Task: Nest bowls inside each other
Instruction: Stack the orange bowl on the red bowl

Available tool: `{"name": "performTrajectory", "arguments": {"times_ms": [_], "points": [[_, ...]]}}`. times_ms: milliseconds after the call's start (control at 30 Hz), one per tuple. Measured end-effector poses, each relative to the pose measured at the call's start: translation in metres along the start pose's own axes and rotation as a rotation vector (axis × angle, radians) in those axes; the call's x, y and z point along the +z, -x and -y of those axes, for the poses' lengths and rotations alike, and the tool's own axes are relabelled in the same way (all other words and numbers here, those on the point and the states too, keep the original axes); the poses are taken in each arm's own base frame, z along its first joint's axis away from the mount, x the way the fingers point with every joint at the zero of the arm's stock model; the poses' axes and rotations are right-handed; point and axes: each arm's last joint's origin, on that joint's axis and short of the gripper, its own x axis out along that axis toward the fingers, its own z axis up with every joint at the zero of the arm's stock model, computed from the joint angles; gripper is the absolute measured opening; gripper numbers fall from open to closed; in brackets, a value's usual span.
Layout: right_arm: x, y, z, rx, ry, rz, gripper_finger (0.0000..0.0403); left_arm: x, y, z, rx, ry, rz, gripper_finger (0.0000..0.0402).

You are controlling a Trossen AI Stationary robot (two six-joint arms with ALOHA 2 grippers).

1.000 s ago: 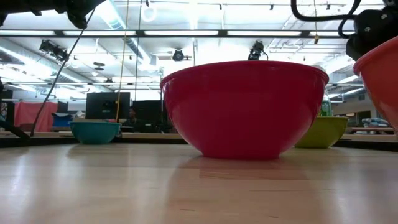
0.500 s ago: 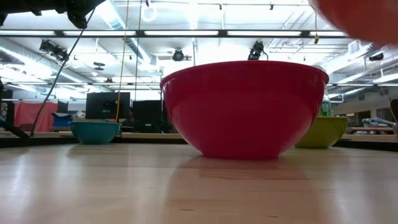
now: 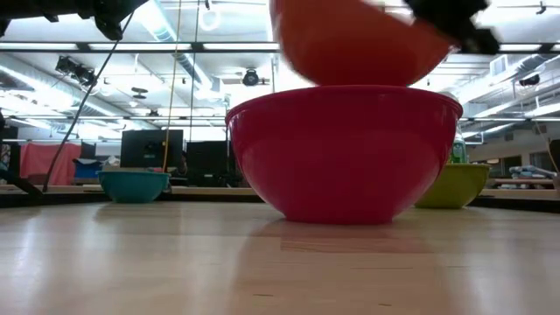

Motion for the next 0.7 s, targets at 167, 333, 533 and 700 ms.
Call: {"name": "performTrajectory", "arguments": {"times_ms": [167, 333, 533, 700], "points": [[0.016, -0.040, 0.002, -0.094, 0.039, -0.083, 0.0026, 0.001, 0.000, 0.000, 0.001, -0.006, 0.006, 0.0194], [0.033, -0.067, 0.013, -0.144, 0.057, -0.190, 0.0026, 0.001, 0.000, 0.000, 0.001, -0.005, 0.006, 0.0194], [0.043, -0.090, 0.021, -0.152, 0.087, -0.299, 0.0036, 0.001, 0.000, 0.000, 0.001, -0.001, 0.006, 0.0194], [0.048, -0.103, 0.025, -0.111, 0.103, -0.389, 0.0090, 0.001, 0.000, 0.000, 0.001, -0.001, 0.006, 0.0194]]}}
